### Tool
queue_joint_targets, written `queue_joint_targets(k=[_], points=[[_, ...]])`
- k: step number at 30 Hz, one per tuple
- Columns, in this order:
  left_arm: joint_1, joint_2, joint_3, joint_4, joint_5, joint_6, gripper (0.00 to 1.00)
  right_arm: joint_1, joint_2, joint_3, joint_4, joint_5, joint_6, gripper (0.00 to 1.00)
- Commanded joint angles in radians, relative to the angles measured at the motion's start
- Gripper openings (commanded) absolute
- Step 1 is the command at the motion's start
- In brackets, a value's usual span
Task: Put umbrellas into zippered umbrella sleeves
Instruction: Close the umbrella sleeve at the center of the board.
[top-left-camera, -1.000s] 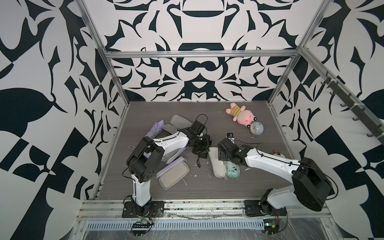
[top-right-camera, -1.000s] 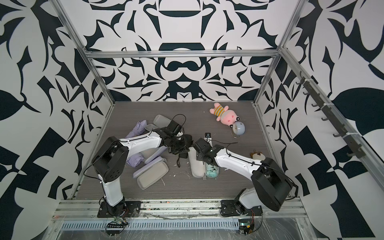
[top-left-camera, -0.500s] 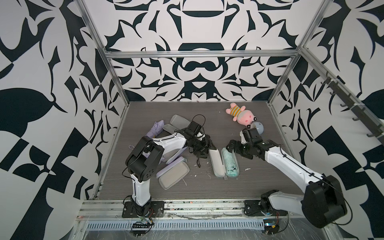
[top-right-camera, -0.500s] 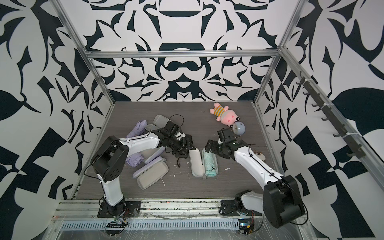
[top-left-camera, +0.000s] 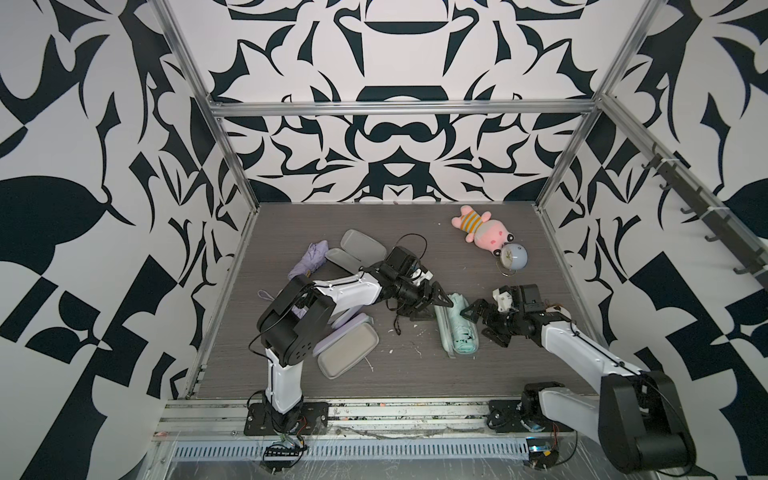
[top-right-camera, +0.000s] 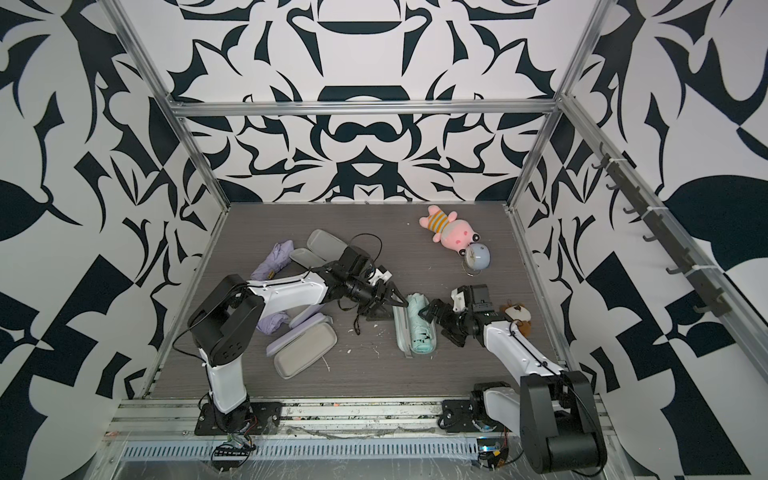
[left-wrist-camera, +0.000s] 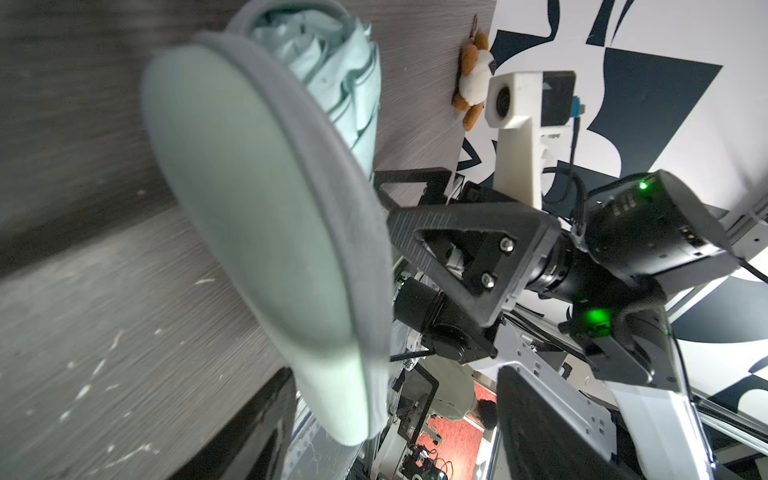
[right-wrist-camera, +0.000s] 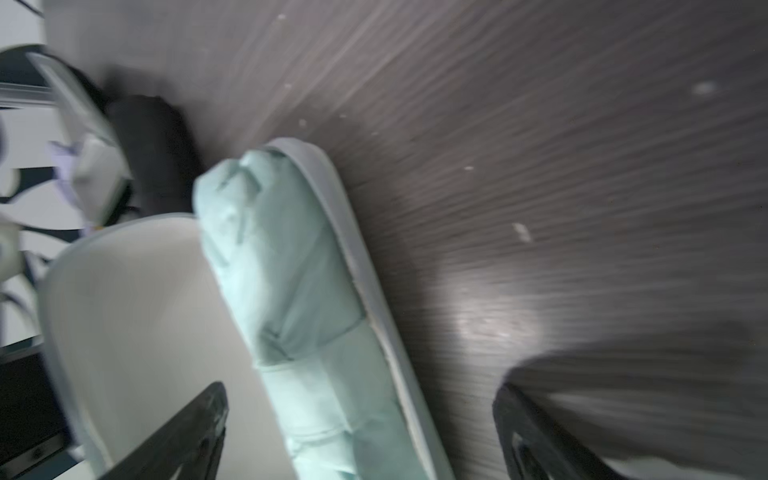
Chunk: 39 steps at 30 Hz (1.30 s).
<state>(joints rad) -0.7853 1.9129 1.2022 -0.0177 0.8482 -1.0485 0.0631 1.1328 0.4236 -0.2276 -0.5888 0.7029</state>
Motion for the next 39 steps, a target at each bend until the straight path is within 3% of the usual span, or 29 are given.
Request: queue_joint_targets(k=[1,10,19,20,23,24,28,33,36,39], points=[[-0.005,0.058,0.024,0.049,0.057,-0.006,0.76,-0.018,-0.046,-0.032,0.148,-0.152,0.07,0.99],[0.005,0.149,0.053,0.127,0.067,-0.043,0.66,-0.029,-0.059,-0.074,0.154,-0.221,0.037,0.99],[0.001,0.188,0.097,0.097,0.06,-0.048,0.41,-0.033,-0.081,-0.088,0.165,-0.233,0.037,0.99],[0.003,0.188,0.099,0.092,0.061,-0.048,0.42,-0.036,-0.08,-0.088,0.165,-0.233,0.039,0.99],[0.001,0.152,0.079,0.093,0.058,-0.048,0.63,-0.049,-0.096,-0.095,0.172,-0.23,0.052,0.99],[0.002,0.13,0.069,0.098,0.058,-0.048,0.65,-0.056,-0.104,-0.103,0.182,-0.238,0.061,0.99],[0.0,0.101,0.056,0.119,0.052,-0.057,0.61,-0.09,-0.107,-0.122,0.21,-0.277,0.077,0.99],[0.0,0.168,0.056,0.207,0.092,-0.131,0.49,-0.127,-0.082,-0.148,0.288,-0.327,0.113,0.99],[0.003,0.137,0.041,0.245,0.092,-0.145,0.68,-0.13,-0.088,-0.141,0.286,-0.34,0.12,0.99],[0.003,0.115,0.031,0.246,0.083,-0.132,0.71,-0.13,-0.109,-0.142,0.284,-0.34,0.124,0.99]])
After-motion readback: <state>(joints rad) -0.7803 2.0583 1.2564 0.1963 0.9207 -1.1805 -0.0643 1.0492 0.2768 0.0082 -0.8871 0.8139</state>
